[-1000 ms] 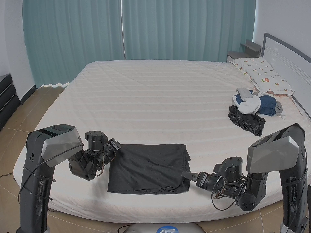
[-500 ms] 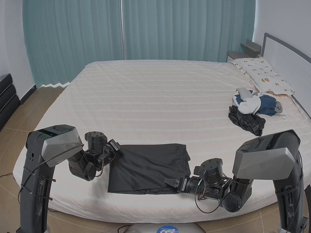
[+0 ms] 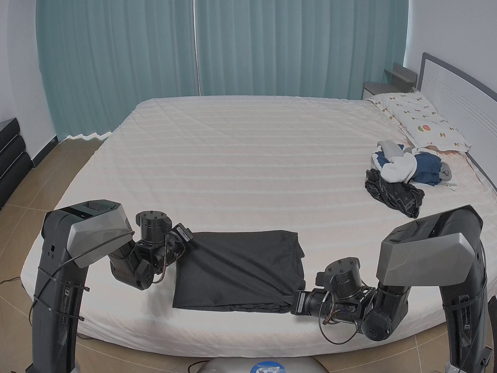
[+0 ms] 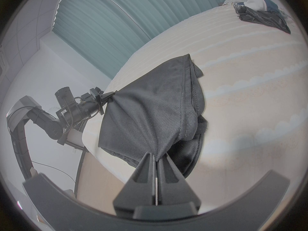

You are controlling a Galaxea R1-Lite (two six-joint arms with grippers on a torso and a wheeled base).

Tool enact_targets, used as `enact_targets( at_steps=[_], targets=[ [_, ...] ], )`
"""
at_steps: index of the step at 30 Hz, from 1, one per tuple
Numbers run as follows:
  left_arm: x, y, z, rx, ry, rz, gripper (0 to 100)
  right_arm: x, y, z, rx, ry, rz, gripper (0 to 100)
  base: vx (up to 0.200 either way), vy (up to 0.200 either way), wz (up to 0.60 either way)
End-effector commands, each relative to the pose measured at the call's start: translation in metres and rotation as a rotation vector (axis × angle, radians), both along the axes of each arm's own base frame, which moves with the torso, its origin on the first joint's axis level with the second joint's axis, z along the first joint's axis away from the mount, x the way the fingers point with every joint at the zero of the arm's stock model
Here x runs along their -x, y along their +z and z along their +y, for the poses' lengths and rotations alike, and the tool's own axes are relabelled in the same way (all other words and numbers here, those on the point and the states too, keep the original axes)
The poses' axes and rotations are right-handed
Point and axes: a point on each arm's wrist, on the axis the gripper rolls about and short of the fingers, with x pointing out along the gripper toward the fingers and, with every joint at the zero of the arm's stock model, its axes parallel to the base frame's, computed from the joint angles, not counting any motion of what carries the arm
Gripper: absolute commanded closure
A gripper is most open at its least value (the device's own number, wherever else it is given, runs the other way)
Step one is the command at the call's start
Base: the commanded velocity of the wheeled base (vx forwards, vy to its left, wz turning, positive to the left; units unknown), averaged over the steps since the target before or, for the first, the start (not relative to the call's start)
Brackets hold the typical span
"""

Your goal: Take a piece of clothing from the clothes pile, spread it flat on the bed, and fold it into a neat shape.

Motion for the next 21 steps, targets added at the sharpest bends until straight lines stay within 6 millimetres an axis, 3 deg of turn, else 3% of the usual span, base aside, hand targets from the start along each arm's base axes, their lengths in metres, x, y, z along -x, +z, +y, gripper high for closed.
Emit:
enact_targets(
  at_steps=[1, 6, 7, 8, 12, 16, 21],
  targets=[
    [0.000, -0.001, 0.000, 0.000, -0.001, 0.001, 100, 0.000, 0.002, -0.001, 0.002, 0.002, -0.002, 100, 0.000, 0.000, 0.00],
    [0.001, -0.001, -0.001, -0.001, -0.002, 0.005, 100, 0.001, 0.000, 0.000, 0.010, 0.007, 0.005, 100, 0.000, 0.000, 0.00],
    [0.001, -0.001, 0.000, -0.001, -0.001, 0.007, 100, 0.001, 0.000, 0.000, 0.011, 0.008, 0.006, 0, 0.000, 0.000, 0.00],
    [0.001, 0.000, -0.001, 0.000, -0.004, 0.005, 0, 0.001, 0.000, 0.000, 0.011, 0.008, 0.006, 0, 0.000, 0.000, 0.00],
    [0.002, -0.001, 0.000, -0.001, -0.004, 0.007, 0, 0.000, 0.003, -0.001, 0.008, 0.001, -0.009, 0, 0.000, 0.000, 0.00],
    [0.008, -0.001, 0.002, 0.006, -0.006, 0.025, 0, -0.008, 0.023, -0.010, -0.001, -0.071, -0.070, 0, 0.000, 0.000, 0.00],
    [0.009, 0.012, 0.012, 0.078, 0.044, 0.021, 0, -0.035, 0.043, -0.035, -0.025, -0.176, -0.116, 0, 0.000, 0.000, 0.00]
  ],
)
